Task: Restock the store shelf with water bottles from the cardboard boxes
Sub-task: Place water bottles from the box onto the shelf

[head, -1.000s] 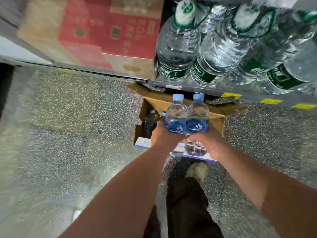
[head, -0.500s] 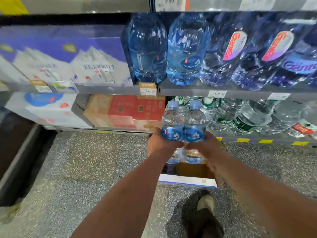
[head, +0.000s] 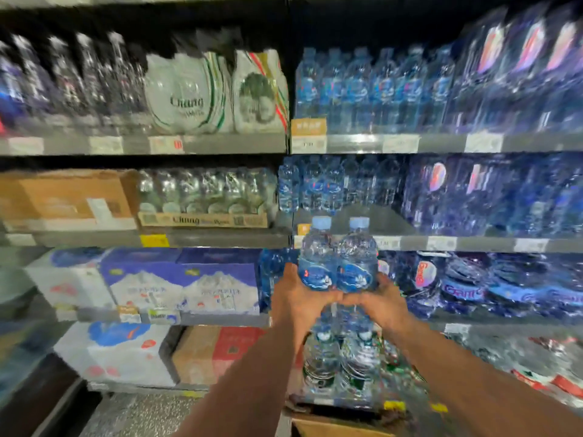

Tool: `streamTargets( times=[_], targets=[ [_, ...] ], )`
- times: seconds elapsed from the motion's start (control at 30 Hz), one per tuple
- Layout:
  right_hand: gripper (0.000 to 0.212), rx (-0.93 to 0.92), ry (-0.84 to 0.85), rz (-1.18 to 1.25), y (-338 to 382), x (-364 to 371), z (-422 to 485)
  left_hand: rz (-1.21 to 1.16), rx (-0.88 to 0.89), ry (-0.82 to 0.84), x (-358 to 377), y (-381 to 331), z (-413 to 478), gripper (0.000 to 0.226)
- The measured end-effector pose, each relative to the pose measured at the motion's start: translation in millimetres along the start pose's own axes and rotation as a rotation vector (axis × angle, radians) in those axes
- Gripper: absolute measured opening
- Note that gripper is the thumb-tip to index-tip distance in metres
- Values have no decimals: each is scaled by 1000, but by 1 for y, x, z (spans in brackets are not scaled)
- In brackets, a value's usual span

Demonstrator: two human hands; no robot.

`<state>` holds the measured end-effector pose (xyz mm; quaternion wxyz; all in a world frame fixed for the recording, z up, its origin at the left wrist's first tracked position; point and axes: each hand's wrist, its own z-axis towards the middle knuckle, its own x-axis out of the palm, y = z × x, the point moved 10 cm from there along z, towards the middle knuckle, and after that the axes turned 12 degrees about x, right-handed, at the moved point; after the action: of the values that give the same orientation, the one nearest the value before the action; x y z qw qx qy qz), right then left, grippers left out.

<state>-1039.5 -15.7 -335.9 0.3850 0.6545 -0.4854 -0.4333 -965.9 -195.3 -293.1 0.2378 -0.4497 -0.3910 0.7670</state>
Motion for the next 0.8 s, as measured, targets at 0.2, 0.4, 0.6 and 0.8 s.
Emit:
streamTargets(
  times=[0.2,0.4,0.6,0.8],
  targets=[
    [53,-153,-41,-8,89,-23,-37,-53,140,-49,-43,-74,20,64],
    [88,-224,-49,4,146,-39,-62,-66,183,-55,-69,-126,35,64],
    [71,-284,-41,7,197,-55,-56,-148,202,-80,-76,-159,63,56],
    [70,-318,-65,5,241,-74,-16,-158,244,-126,-68,-191,113,62]
  ],
)
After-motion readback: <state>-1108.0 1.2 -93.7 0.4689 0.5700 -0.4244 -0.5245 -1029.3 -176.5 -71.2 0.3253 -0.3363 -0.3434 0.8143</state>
